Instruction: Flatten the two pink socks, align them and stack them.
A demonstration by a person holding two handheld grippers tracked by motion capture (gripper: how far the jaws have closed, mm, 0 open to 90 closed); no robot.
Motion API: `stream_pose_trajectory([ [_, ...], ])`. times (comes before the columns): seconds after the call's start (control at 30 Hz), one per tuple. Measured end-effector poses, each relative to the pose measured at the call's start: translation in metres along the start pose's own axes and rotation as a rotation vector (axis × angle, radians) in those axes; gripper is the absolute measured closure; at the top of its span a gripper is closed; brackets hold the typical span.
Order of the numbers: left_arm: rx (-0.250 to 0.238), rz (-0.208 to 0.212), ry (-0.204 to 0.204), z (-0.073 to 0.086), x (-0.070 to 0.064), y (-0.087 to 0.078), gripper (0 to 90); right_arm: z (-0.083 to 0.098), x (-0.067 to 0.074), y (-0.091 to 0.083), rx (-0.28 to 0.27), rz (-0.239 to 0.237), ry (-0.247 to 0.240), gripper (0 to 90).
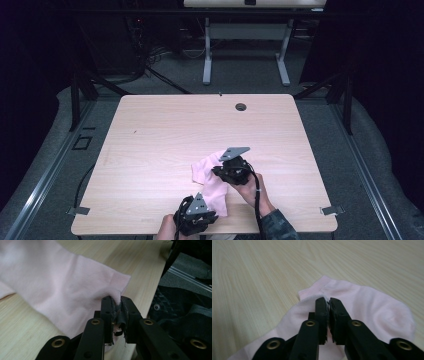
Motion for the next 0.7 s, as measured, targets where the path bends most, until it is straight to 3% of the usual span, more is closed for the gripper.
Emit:
stream_pose_trajectory([
  [0.03, 0.005, 0.000, -0.010, -0.001, 0.002, 0.000, 76.8, 0.003, 0.000, 0.006, 0.022, -0.016, 0.010, 77.4],
  [0.07, 0.009, -0.001, -0.031, -0.003, 0.005, -0.003, 63.7, 0.010, -0.004, 0.012, 0.039, 0.001, 0.029, 66.3],
  [0.1, 0.009, -0.001, -0.031, -0.003, 0.005, -0.003, 57.7, 0.010, -0.004, 0.012, 0.039, 0.001, 0.029, 66.3],
  [0.13, 0.012, -0.008, -0.031, -0.005, 0.009, -0.008, 57.7, 0.012, -0.006, 0.011, 0.031, 0.003, 0.058, 57.8],
  [0.23, -0.010, -0.063, -0.049, -0.012, 0.024, -0.021, 44.9, 0.018, -0.013, -0.007, -0.009, 0.047, 0.113, 48.5],
  [0.33, 0.004, -0.125, -0.047, -0.019, 0.047, -0.031, 35.2, 0.024, -0.014, -0.032, -0.026, 0.114, 0.153, 44.7],
  [0.4, 0.005, -0.167, -0.037, -0.027, 0.061, -0.033, 34.6, 0.031, -0.008, -0.046, -0.032, 0.139, 0.183, 42.4],
  [0.47, 0.020, -0.207, -0.012, -0.039, 0.079, -0.027, 35.4, 0.043, 0.009, -0.062, -0.028, 0.153, 0.235, 42.7],
  [0.5, 0.020, -0.207, -0.012, -0.039, 0.079, -0.027, 36.1, 0.043, 0.009, -0.062, -0.028, 0.153, 0.235, 42.7],
  [0.57, 0.024, -0.210, -0.001, -0.050, 0.087, -0.019, 36.5, 0.050, 0.024, -0.065, -0.022, 0.145, 0.278, 43.9],
  [0.6, 0.027, -0.215, 0.014, -0.055, 0.090, -0.015, 39.4, 0.059, 0.039, -0.063, -0.006, 0.128, 0.298, 44.9],
  [0.63, 0.030, -0.221, 0.028, -0.060, 0.093, -0.010, 39.4, 0.059, 0.039, -0.063, -0.006, 0.128, 0.298, 44.9],
  [0.7, 0.053, -0.199, 0.023, -0.066, 0.098, 0.001, 41.6, 0.071, 0.053, -0.060, 0.044, 0.114, 0.302, 46.5],
])
Point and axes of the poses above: each handheld gripper's, and its own axes: y roughly forward along the jaws, z roughly out of its underside, x roughly to its left, the point moved 10 cm from there along y, roughly forward along the jaws, and after that the axes turned 15 degrees about -x, right-handed, at the moved point
